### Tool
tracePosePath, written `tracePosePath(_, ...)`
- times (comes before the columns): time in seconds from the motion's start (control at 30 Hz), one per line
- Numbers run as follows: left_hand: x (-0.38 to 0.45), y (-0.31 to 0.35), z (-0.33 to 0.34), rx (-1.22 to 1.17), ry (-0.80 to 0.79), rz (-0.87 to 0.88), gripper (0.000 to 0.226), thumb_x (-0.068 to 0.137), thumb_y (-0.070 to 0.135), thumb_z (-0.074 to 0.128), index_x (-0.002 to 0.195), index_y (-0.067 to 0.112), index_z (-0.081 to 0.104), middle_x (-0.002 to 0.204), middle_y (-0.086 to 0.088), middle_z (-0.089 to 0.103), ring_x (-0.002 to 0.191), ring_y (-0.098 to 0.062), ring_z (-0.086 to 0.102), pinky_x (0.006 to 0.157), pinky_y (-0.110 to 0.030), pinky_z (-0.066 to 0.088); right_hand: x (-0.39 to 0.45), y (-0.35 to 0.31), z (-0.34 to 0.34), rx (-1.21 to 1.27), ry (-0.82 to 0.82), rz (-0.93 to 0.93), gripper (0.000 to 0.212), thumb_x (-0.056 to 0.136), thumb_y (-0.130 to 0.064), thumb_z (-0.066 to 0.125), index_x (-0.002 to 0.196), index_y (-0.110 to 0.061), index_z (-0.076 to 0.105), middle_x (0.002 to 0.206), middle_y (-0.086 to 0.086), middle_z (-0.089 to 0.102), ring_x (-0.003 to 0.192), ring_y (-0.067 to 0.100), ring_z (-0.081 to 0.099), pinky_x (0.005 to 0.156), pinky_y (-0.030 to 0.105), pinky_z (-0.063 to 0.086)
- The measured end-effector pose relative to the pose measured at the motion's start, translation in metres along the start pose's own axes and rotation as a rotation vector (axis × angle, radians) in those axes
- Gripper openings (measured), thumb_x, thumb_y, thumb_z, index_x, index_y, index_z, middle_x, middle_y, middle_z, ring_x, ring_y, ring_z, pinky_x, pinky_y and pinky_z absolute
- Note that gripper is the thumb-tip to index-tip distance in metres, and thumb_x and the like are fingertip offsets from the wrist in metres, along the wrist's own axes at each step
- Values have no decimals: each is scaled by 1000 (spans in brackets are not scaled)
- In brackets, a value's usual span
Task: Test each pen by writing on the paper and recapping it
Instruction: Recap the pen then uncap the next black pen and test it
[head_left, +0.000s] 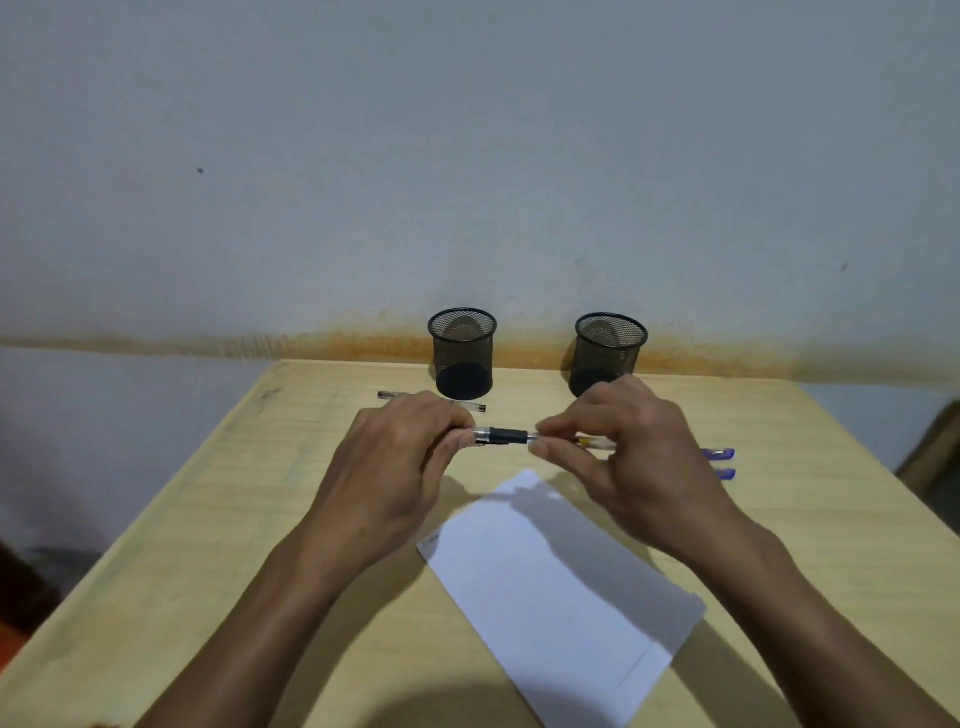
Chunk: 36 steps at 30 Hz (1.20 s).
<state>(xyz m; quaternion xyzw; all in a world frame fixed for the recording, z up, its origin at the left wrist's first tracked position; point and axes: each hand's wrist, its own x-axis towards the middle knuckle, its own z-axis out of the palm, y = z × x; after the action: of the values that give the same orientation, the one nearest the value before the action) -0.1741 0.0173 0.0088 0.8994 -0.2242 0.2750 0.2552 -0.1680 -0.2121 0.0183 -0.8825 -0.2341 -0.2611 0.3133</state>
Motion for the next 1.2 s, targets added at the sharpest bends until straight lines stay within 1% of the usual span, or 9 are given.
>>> tracePosePath(0.07,5,-3,2,16,-18,2,28,95,42,39,96,27,63,89,18,59,77,-7,47,69,-31,37,5,0,6,-122,-54,-23,14,85,-39,78,90,-27,83,82,-11,69,87,17,51,64,43,51)
tracePosePath(0.17,11,-8,7,-80,-3,-71,23,94,39,49,104,26,65,99,19,62,91,-13,57,75,-42,50,12,-5,12,-146,-191,111,16,89,-42,73,94,-28,81,87,-13,66,93,11,44,70,37,46)
tracePosePath(0.3,-4,-14,18,-125,-44,-304,51,88,53,52,135,33,48,125,18,55,117,-10,52,94,-39,47,25,3,37,-26,-151,446,20,88,-42,73,82,-24,78,78,-11,71,87,16,63,72,36,53)
tracePosePath(0.4,-34,-17,27,14,-176,-317,50,87,60,47,130,34,53,129,17,56,123,-8,47,97,-34,42,42,22,62,29,-104,690,27,86,-36,75,70,-14,74,68,-1,71,74,24,68,67,36,57)
tracePosePath(0.5,-58,-24,35,102,-317,-307,53,88,66,39,122,33,59,128,20,56,123,-8,47,98,-29,36,54,37,89,-67,-154,795,21,82,-31,71,73,-12,73,74,3,72,74,28,69,67,35,56)
tracePosePath(0.7,-68,-32,43,167,-373,-320,67,85,71,26,134,35,54,146,16,46,137,-5,34,112,-27,20,56,46,114,-304,-168,741,24,88,-40,67,89,-16,72,88,6,71,85,31,62,77,36,43)
tracePosePath(0.87,-68,-32,44,180,-398,-344,72,83,73,19,141,39,43,153,21,33,142,-1,22,115,-25,12,60,38,109,-373,-124,596,26,94,-42,63,105,-21,74,103,5,72,109,29,56,85,41,39)
tracePosePath(1.03,-68,-30,44,172,-414,-363,65,88,69,24,143,39,40,155,22,30,142,-1,18,116,-26,10,81,22,127,-329,-181,353,22,98,-35,59,105,-26,78,102,3,74,107,28,55,80,40,31)
tracePosePath(1.2,-67,-28,42,170,-401,-360,65,89,69,23,145,38,37,156,22,27,143,0,16,119,-28,9,98,27,149,-385,-202,395,20,96,-32,59,94,-19,75,86,3,67,99,30,59,78,41,29)
